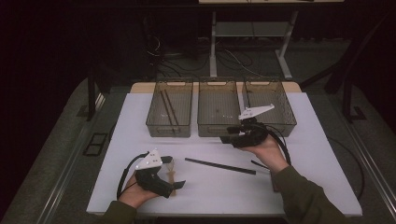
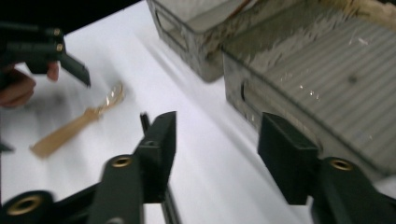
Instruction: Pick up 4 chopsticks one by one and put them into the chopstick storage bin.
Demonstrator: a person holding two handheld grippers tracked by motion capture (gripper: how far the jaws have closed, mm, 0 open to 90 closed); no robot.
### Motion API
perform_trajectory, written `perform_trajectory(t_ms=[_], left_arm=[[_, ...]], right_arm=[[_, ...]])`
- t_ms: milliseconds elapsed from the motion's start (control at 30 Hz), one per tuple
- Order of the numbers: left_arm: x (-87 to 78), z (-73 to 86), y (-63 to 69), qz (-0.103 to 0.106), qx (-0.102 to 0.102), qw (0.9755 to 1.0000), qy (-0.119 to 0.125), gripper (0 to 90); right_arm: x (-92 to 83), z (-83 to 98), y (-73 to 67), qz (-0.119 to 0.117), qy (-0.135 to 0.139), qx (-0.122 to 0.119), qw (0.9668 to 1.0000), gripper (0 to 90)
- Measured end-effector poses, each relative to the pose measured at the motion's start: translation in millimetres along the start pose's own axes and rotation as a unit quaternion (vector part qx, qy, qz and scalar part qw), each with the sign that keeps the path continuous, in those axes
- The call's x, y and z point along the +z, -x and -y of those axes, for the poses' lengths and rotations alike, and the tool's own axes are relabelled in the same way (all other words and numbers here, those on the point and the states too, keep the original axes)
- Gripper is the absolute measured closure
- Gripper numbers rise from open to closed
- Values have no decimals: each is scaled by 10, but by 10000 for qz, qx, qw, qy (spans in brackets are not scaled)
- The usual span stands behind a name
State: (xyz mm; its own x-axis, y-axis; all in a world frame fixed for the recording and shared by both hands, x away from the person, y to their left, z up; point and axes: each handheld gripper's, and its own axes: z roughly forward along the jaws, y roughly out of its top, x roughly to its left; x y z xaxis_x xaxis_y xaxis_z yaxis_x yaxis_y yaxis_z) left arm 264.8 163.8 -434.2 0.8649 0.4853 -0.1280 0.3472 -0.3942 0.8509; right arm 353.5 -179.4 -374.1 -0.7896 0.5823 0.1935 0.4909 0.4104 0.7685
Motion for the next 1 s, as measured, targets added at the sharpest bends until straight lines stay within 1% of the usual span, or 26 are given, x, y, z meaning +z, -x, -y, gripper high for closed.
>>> perform_trajectory(t_ms=[33, 233, 500, 567, 633, 700, 733, 833, 900, 1000], left_arm=[[1, 0, 1, -2, -5, 10000, -4, 0], [2, 0, 6, -16, -7, 10000, -15, 0], [1, 0, 13, -19, 10, 10000, -19, 0], [0, 0, 13, -20, 14, 10000, -20, 0], [0, 0, 13, -19, 23, 10000, -30, 0], [2, -1, 16, -20, 24, 10000, -21, 0], [2, -2, 16, -20, 27, 10000, -20, 0], [3, -2, 18, -23, 31, 10000, -24, 0], [3, -3, 18, -24, 31, 10000, -28, 0], [4, -4, 18, -21, 37, 10000, -33, 0]], right_arm=[[-29, 50, -6, 21, -32, -14, 10000, 549], [-160, 269, -59, -39, -142, -80, 9999, 716], [-299, 516, -143, -143, -388, -175, 9990, 886], [-343, 581, -162, -147, -450, -196, 9987, 896], [-374, 634, -169, -95, -510, -210, 9984, 897], [-398, 705, -159, -82, -555, -194, 9982, 897], [-409, 739, -154, -55, -610, -148, 9980, 897], [-414, 840, -108, 6, -728, -88, 9973, 897], [-404, 897, -78, 86, -864, -73, 9962, 897], [-381, 928, -42, 142, -942, -49, 9954, 897]])
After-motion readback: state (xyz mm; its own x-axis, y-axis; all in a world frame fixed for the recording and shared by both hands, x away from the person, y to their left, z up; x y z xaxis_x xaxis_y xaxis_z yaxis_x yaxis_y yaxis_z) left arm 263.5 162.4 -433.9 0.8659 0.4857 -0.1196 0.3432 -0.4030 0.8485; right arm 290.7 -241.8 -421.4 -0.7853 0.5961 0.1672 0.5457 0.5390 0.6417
